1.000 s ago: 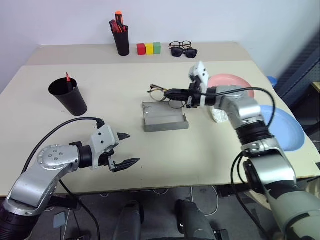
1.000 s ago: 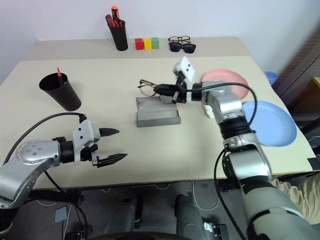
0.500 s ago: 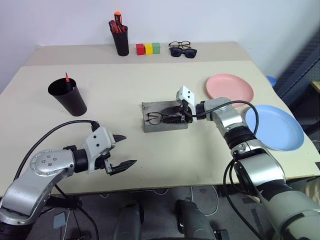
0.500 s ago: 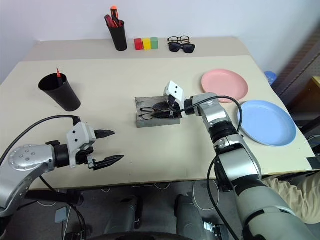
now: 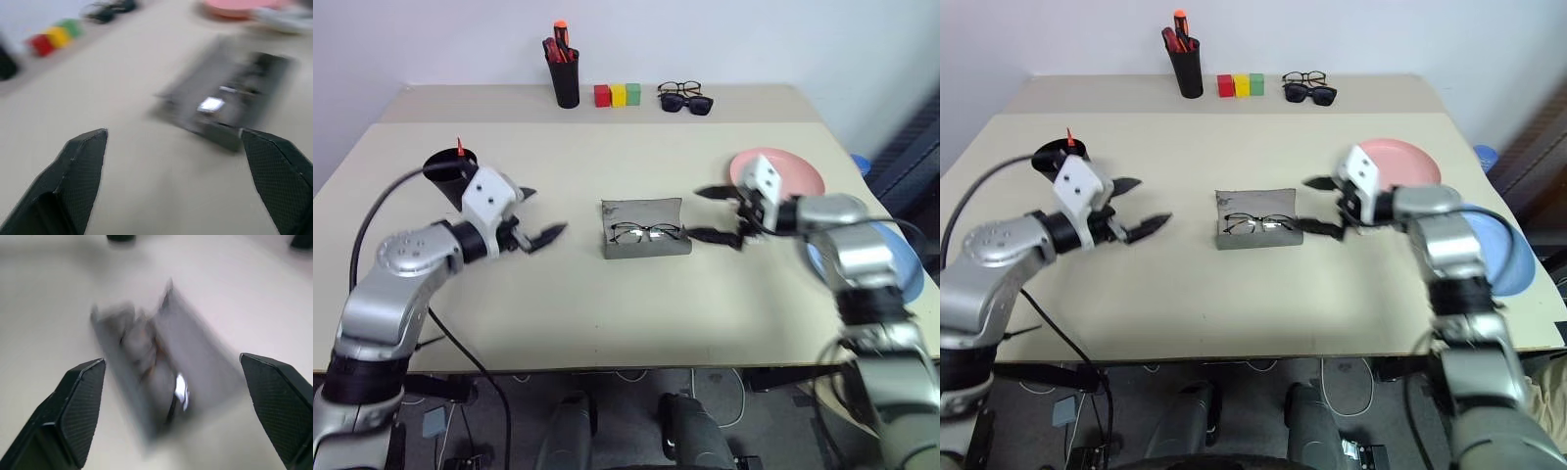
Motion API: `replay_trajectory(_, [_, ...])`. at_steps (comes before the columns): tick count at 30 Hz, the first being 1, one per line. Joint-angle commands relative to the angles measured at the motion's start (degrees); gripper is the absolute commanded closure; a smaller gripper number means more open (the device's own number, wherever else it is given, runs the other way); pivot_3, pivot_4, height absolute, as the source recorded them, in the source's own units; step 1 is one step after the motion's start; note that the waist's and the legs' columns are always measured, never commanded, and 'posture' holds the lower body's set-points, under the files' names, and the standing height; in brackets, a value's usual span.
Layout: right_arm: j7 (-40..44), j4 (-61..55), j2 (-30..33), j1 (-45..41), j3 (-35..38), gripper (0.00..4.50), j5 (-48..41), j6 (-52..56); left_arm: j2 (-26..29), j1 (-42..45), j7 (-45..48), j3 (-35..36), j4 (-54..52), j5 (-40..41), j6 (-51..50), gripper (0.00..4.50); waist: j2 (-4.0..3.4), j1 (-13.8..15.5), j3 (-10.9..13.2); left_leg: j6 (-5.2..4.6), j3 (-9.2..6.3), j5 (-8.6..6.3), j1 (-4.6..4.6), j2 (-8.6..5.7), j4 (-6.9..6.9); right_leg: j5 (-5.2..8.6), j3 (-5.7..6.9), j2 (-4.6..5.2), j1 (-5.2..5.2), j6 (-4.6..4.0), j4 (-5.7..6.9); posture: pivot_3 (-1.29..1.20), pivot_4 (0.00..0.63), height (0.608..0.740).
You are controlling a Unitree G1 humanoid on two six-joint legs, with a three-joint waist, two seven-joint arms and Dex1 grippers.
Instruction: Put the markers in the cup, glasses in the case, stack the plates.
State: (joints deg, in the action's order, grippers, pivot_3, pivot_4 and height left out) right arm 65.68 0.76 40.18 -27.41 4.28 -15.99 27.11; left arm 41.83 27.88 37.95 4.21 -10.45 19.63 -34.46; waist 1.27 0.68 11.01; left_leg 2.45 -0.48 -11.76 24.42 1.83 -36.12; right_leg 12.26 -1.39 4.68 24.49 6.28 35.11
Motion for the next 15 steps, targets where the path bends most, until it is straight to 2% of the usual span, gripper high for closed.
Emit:
replay_trajectory(1, [-5.3,-16.1,2.7,10.5,8.5,0.0,-4.3,7.9,-1.6,8.4,0.6,-3.6,10.7,-4.6,4.9,2.36,-0.01,-0.1,0.0,0.0,0.0,0.0,-0.02,0.0,-0.03,0.0,0.0,0.0,0.0,0.0,0.01,0.0,0.15,0.74])
replay_trajectory(5, [-11.6,-25.7,2.4,24.1,15.4,0.0,-4.3,10.1,-6.9,23.2,0.5,-10.0,32.4,-12.5,12.8,4.44,0.06,0.0,0.0,0.0,0.01,0.0,-0.03,0.0,-0.15,-0.04,0.0,-0.01,-0.03,-0.06,0.0,0.0,0.15,0.74])
replay_trajectory(11, [-17.8,-29.6,-0.5,32.3,19.0,0.0,-4.2,6.6,-17.1,42.7,-4.4,-16.2,67.4,-23.1,24.0,4.44,0.25,-0.2,0.0,-0.01,0.05,-0.01,0.02,0.0,-0.18,0.01,-0.02,0.01,-0.05,0.05,-0.12,0.0,0.15,0.74])
replay_trajectory(15, [-19.8,-30.6,-2.2,34.4,19.7,0.0,-4.9,3.5,-21.7,47.6,-4.2,-19.6,80.2,-28.9,31.0,4.44,0.25,-0.3,0.0,-0.06,0.06,-0.04,0.03,-0.01,-0.08,0.07,-0.02,0.01,-0.03,0.16,-0.16,0.0,0.15,0.74])
